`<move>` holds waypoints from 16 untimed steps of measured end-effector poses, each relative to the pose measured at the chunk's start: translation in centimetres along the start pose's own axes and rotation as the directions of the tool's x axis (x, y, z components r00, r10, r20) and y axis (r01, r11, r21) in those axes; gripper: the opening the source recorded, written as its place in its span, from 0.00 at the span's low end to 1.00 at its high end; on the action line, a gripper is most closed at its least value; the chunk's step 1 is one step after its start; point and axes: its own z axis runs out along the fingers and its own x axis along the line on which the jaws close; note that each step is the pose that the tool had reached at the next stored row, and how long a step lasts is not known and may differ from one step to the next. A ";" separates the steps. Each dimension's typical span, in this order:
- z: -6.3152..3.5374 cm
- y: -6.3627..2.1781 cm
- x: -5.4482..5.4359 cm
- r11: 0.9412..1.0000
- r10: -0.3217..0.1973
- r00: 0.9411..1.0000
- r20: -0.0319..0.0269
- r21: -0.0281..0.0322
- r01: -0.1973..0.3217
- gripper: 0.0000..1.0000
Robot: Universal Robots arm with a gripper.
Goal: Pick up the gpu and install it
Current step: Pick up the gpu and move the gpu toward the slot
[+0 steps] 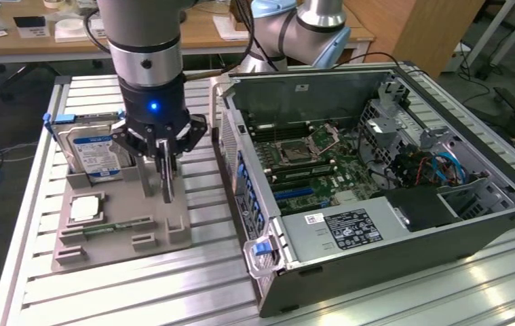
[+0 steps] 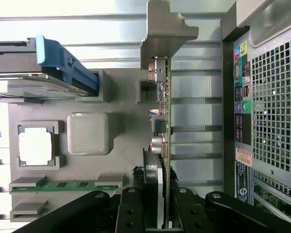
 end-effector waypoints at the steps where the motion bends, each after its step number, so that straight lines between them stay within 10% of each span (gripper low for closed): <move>1: -0.23 0.01 0.0 1.000 0.000 1.000 0.000 0.000 0.000 0.28; 16: -3.79 0.19 0.0 1.000 0.000 1.000 0.000 -0.001 0.000 0.28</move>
